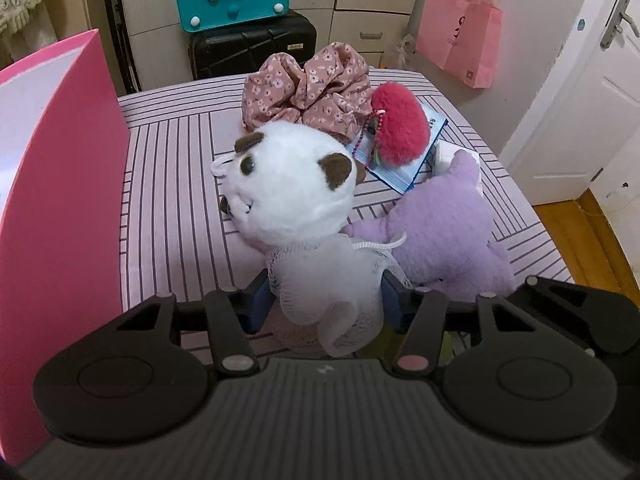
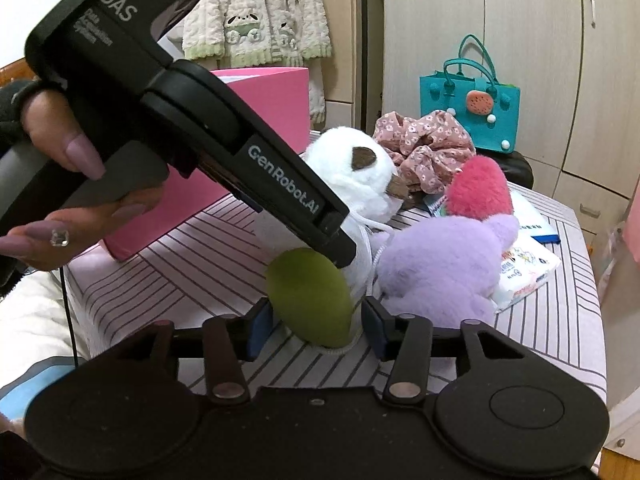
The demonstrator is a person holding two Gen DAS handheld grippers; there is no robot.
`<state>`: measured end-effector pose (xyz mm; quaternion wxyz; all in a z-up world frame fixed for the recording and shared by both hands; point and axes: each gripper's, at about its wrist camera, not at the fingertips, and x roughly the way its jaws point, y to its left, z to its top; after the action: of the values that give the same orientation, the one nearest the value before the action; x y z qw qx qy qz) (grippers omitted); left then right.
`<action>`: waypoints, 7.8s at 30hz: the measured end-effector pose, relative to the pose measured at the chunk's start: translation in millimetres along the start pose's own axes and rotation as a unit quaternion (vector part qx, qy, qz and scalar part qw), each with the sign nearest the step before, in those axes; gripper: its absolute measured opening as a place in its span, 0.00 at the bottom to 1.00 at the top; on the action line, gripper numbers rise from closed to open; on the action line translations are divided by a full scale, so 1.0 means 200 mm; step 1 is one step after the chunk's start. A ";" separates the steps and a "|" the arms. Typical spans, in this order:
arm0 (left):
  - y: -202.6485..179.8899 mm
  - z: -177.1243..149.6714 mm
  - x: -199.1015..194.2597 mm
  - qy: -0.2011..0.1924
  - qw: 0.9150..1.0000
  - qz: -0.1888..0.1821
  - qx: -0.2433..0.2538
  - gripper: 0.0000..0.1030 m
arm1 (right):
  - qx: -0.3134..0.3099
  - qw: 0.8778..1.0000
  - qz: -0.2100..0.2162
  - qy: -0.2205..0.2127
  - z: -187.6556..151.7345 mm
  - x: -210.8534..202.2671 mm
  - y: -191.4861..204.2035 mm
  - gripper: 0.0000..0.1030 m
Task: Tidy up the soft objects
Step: 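Close the left gripper on the white mesh puff while the right grips the green sponge, then carry the mesh puff and green sponge together over the pink box, then open both grippers to drop the puff and sponge into the box, then move the left tool back to the lilac plush toy on the table, then close the left gripper on the lilac plush toy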
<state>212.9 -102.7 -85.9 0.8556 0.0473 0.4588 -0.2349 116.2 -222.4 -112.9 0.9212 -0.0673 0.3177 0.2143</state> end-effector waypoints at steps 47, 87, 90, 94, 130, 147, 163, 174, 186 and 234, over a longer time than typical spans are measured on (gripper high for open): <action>0.08 -0.26 -0.78 0.093 0.991 -0.052 0.076 0.40 | 0.028 0.979 0.161 0.123 0.40 -0.40 0.16 0.43; 1.25 0.36 -0.30 0.032 0.986 0.072 -0.147 0.41 | -0.301 0.931 0.123 0.164 1.26 0.95 0.46 0.44; 1.27 0.37 -0.26 0.042 0.986 0.073 -0.147 0.41 | -0.310 0.925 0.124 0.181 1.27 1.00 0.47 0.44; 1.30 0.38 -0.21 0.045 0.984 0.078 -0.156 0.42 | -0.322 0.921 0.114 0.188 1.26 1.03 0.49 0.47; 0.88 0.27 -0.77 -0.039 0.989 0.137 -0.038 0.76 | -0.086 0.978 0.173 0.080 1.22 0.12 0.16 0.62; 0.25 0.04 -1.16 -0.038 0.996 0.067 0.053 0.76 | -0.064 0.980 0.179 0.065 0.94 -0.45 0.02 0.62; -0.09 -0.06 -0.91 0.010 0.994 -0.008 0.106 0.76 | -0.055 0.986 0.131 0.089 0.48 -0.52 -0.15 0.64; -0.18 -0.07 -0.61 0.003 0.995 -0.057 0.085 0.76 | -0.061 0.996 0.045 0.056 0.17 -0.34 -0.24 0.66; -0.18 -0.04 -0.25 -0.001 0.996 -0.093 0.005 0.76 | -0.079 0.996 -0.016 0.023 0.04 -0.10 -0.24 0.74; -0.16 -0.07 -0.01 -0.062 0.989 -0.077 -0.112 0.75 | 0.029 0.999 -0.007 0.017 -0.04 -0.14 -0.28 0.71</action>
<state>187.5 -127.1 -87.6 0.8620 -0.0985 0.4302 -0.2496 116.3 -285.6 -103.1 0.9186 -0.0469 0.3392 0.1973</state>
